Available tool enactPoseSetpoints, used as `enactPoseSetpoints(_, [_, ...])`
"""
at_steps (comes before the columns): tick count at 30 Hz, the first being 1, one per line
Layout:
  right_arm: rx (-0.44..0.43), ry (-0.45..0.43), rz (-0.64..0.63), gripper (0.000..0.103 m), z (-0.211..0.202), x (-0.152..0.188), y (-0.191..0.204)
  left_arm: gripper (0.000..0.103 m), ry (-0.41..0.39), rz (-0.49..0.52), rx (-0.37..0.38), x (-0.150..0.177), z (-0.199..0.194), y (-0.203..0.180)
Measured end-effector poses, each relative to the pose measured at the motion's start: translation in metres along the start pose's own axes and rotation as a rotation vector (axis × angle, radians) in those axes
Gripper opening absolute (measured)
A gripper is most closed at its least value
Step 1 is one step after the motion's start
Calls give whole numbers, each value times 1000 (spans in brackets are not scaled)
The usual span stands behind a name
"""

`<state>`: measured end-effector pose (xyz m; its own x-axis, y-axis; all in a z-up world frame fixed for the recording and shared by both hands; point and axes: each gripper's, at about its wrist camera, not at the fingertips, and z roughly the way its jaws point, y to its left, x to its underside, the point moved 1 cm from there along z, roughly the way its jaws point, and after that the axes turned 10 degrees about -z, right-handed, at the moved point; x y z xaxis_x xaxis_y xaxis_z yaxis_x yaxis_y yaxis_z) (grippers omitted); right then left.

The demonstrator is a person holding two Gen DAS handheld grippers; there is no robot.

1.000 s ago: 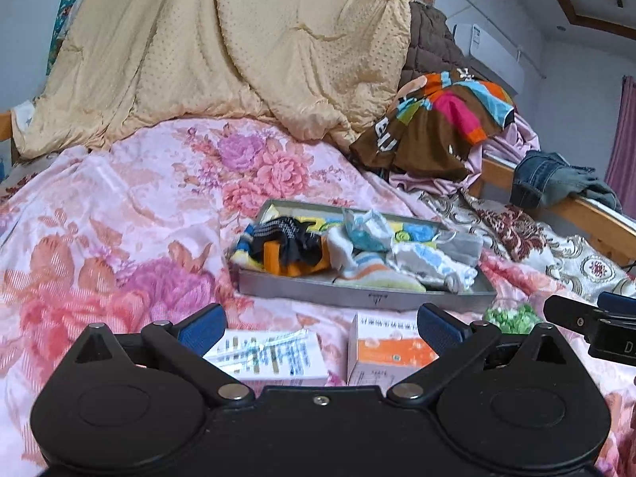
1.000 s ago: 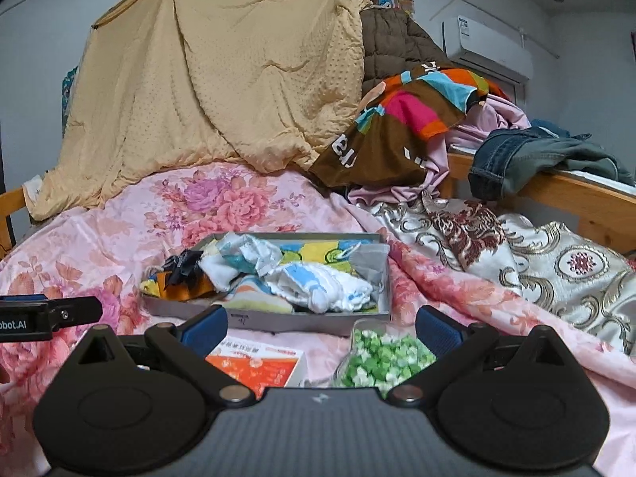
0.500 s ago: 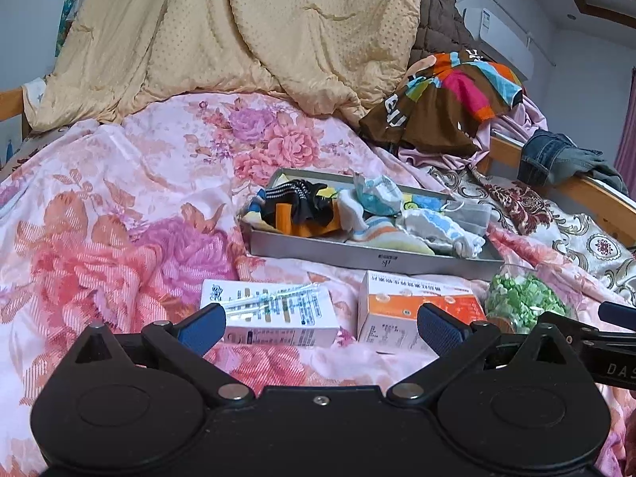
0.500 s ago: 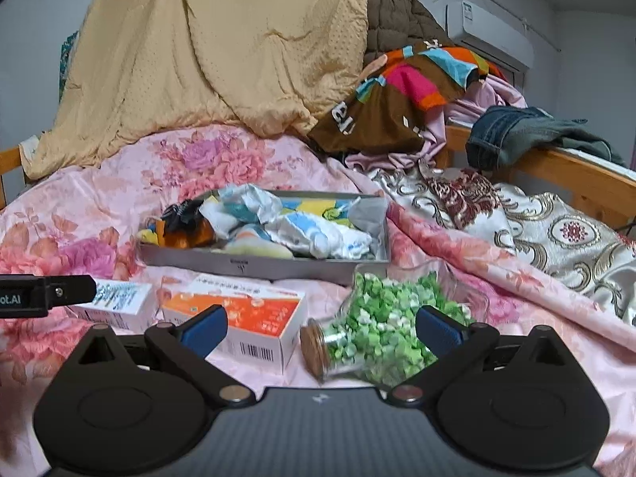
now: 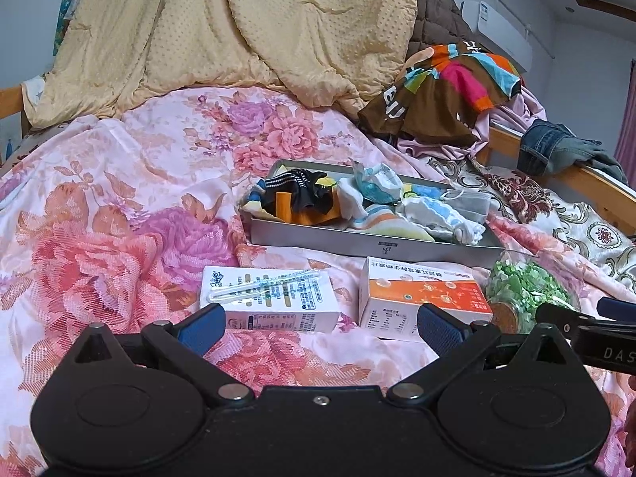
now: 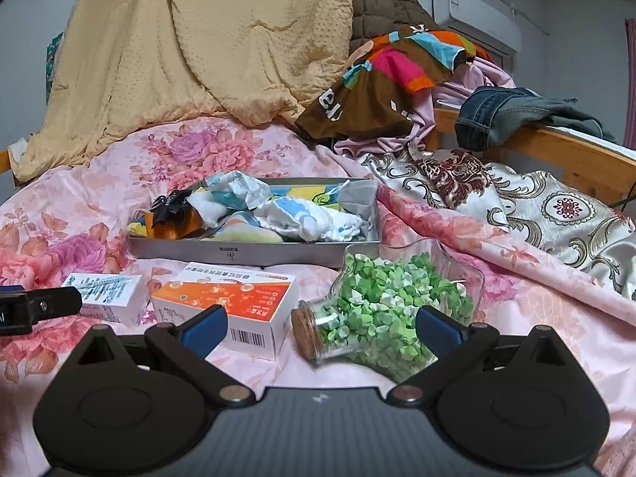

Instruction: Organize soft objects

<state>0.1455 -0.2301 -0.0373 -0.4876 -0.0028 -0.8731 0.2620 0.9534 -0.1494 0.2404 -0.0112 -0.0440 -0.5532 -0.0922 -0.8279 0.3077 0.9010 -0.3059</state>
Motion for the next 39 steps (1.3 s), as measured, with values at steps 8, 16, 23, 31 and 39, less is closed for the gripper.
enactPoseSetpoints(8, [-4,2,0,103,2,2,0,102,2,5,3,1,-1,-1])
enactPoseSetpoints(16, [-4,3,4,103,2,3,0,102,9,6,-2,5,-2,0])
enactPoseSetpoints(23, [-4,14,10,103,5,4,0,102,14,12,-4,6,-1,1])
enactPoseSetpoints(31, [-6,15,12,103,7,4,1,102,14,13,-5,7,0,0])
enactPoseSetpoints(39, [-3,19,13,103,8,6,1,102,20,17,-6,9,1,1])
